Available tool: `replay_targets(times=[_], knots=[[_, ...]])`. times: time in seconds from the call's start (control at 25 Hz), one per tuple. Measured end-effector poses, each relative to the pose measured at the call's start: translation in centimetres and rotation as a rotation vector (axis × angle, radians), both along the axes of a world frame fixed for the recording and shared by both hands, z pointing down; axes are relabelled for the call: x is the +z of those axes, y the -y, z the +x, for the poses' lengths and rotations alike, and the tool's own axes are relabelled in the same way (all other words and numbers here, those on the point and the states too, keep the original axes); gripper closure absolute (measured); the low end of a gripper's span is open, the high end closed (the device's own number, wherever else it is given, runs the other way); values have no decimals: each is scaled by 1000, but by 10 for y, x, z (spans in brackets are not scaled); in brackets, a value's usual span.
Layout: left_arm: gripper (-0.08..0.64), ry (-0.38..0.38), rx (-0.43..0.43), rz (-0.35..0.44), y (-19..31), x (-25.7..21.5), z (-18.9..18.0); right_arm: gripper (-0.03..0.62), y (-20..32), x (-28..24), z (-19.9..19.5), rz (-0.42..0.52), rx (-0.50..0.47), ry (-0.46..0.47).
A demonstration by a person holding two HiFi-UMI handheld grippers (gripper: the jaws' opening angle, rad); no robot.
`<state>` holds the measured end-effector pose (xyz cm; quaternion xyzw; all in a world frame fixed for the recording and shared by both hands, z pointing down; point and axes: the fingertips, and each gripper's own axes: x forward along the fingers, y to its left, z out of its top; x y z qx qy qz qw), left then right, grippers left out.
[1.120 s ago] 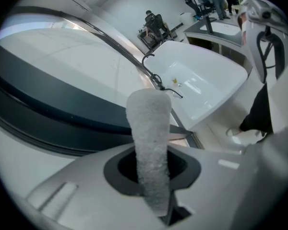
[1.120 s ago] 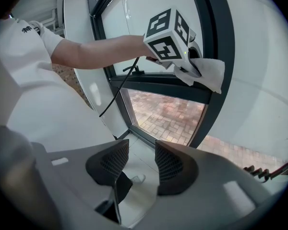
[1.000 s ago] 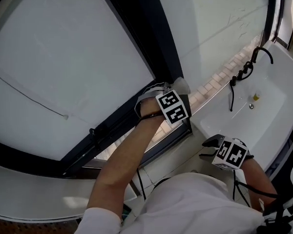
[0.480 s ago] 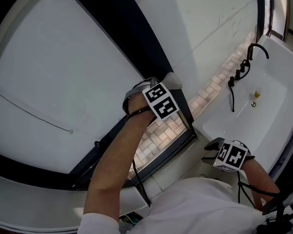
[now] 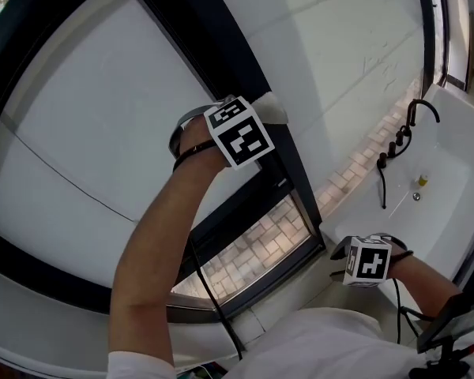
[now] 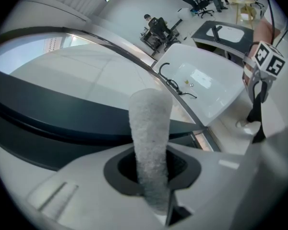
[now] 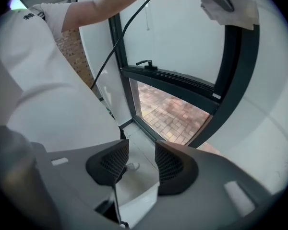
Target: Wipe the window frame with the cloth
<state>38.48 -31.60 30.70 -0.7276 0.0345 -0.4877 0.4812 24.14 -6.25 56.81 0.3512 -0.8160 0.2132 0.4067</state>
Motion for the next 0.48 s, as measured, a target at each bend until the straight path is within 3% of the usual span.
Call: replay_targets(times=[0.16, 0.32, 0.48], knots=[[471, -5, -6, 2, 3, -49, 4, 419, 2, -28, -3, -22, -108, -41], [471, -3, -30, 5, 8, -96, 6, 419, 7, -32, -5, -21, -157, -78], [471, -10, -63, -13, 6, -136, 7, 419, -1, -15, -17, -41, -166, -57]])
